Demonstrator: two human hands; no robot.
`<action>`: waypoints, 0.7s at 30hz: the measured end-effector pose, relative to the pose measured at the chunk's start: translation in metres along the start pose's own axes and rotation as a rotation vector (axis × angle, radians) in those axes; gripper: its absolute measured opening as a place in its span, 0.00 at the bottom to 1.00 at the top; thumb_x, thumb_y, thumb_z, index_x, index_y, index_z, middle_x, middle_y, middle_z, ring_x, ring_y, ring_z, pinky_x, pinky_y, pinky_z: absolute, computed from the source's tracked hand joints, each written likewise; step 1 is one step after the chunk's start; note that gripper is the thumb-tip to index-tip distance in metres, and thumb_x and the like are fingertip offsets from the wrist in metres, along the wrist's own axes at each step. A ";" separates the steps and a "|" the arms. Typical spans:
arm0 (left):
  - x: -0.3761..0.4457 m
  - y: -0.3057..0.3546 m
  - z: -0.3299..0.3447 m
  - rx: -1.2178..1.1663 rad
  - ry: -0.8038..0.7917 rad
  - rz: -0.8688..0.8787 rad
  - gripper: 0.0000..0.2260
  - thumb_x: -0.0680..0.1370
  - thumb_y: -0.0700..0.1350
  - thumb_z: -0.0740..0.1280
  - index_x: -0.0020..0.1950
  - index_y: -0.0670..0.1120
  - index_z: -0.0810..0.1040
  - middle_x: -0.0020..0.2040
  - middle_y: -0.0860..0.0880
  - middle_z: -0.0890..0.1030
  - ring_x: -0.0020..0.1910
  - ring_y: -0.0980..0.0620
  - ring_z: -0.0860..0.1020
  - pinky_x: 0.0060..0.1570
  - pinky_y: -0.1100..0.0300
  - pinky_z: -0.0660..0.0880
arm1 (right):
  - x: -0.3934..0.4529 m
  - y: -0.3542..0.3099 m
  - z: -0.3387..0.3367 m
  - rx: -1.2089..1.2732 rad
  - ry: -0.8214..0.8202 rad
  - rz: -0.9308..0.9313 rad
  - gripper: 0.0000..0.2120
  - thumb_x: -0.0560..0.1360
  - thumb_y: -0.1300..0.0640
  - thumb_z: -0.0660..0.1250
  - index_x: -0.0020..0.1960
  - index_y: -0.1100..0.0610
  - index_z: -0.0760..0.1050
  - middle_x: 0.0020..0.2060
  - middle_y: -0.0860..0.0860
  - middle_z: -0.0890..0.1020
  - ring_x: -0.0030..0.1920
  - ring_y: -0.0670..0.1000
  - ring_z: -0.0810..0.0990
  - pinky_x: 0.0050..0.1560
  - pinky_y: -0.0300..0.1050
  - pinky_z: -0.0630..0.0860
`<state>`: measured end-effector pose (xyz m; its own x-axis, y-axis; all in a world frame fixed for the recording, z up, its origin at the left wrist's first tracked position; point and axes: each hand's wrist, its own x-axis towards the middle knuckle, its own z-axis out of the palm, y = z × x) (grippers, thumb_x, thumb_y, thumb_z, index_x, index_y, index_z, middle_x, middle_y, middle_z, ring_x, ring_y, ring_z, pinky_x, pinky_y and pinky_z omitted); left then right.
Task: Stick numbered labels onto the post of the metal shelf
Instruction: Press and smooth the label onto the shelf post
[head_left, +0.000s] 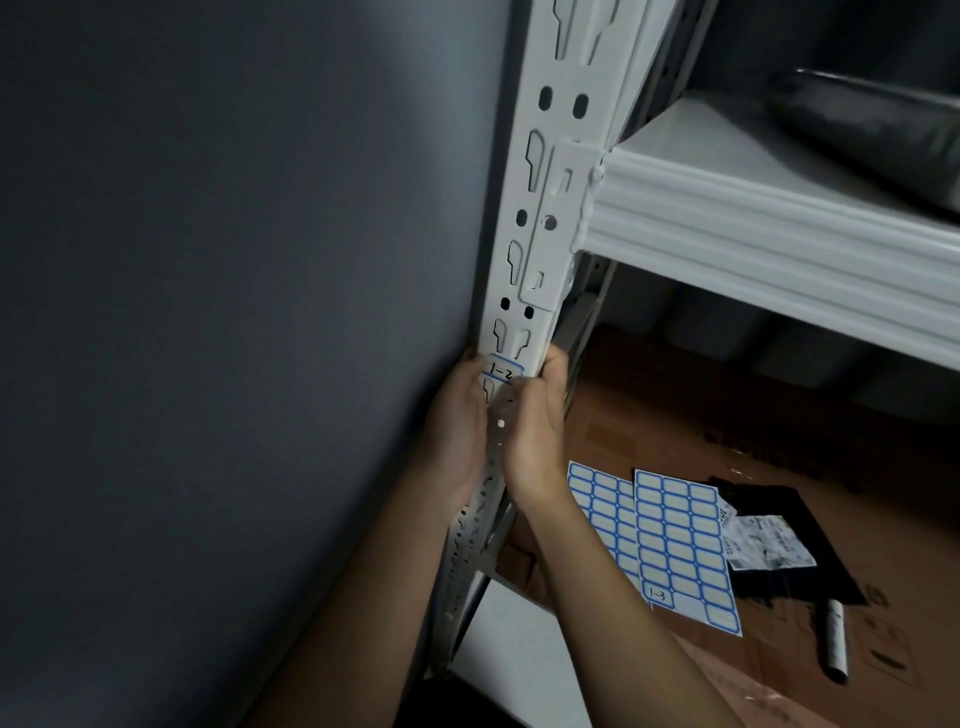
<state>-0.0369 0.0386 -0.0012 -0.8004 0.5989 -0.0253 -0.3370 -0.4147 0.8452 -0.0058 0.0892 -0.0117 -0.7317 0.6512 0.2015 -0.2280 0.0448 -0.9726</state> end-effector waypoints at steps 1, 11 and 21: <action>-0.001 0.000 0.000 0.003 -0.006 -0.002 0.17 0.81 0.44 0.50 0.60 0.47 0.76 0.55 0.48 0.81 0.53 0.56 0.80 0.50 0.65 0.75 | 0.000 0.000 0.000 0.006 0.001 -0.006 0.15 0.68 0.56 0.52 0.44 0.39 0.70 0.34 0.47 0.74 0.36 0.48 0.70 0.38 0.45 0.66; -0.011 -0.007 -0.004 0.151 -0.003 0.167 0.23 0.75 0.46 0.54 0.70 0.44 0.68 0.65 0.45 0.77 0.64 0.51 0.75 0.60 0.59 0.73 | -0.007 0.001 -0.018 -0.009 -0.101 -0.207 0.18 0.79 0.68 0.58 0.61 0.48 0.72 0.52 0.44 0.82 0.56 0.44 0.79 0.58 0.37 0.74; -0.048 -0.025 -0.006 0.876 0.310 0.446 0.18 0.77 0.46 0.58 0.67 0.49 0.70 0.62 0.54 0.71 0.59 0.56 0.74 0.59 0.54 0.75 | -0.001 -0.003 -0.044 -0.084 -0.187 -0.236 0.21 0.75 0.72 0.64 0.65 0.58 0.69 0.54 0.51 0.82 0.53 0.47 0.82 0.55 0.38 0.77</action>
<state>0.0068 0.0158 -0.0241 -0.8986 0.2587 0.3545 0.4023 0.1630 0.9009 0.0238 0.1221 -0.0135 -0.7723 0.4650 0.4329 -0.3571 0.2458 -0.9011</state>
